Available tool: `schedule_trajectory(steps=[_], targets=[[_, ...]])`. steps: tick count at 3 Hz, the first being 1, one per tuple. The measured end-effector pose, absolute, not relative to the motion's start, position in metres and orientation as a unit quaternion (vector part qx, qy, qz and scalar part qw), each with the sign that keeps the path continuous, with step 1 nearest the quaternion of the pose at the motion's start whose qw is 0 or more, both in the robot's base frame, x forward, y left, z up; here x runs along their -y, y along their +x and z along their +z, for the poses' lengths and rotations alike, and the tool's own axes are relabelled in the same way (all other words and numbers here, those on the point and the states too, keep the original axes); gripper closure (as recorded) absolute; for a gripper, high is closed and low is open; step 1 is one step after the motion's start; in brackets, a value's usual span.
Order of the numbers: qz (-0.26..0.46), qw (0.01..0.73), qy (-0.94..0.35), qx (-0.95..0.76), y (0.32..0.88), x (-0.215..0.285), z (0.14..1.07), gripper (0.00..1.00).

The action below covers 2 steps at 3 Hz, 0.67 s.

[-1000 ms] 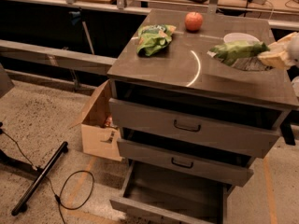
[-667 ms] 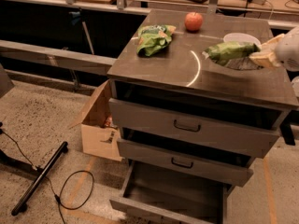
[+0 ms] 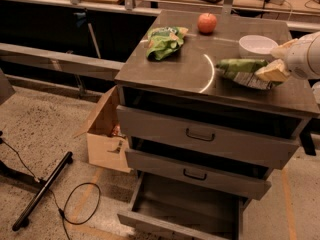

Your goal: Pick green jalapeno chip bag from white bowl and place on counter

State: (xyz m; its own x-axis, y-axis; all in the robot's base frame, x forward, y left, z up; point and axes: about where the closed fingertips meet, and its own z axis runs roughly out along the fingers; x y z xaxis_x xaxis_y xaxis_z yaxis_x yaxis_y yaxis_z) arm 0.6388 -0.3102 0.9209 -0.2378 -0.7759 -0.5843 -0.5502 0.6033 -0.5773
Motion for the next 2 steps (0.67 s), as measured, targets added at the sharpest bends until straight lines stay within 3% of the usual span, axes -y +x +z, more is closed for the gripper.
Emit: schedule_trajectory(steps=[1, 2], targets=[[-0.136, 0.44, -0.415, -0.784, 0.636, 0.32, 0.921, 0.0], [-0.159, 0.429, -0.385, -0.802, 0.621, 0.349, 0.931, 0.0]])
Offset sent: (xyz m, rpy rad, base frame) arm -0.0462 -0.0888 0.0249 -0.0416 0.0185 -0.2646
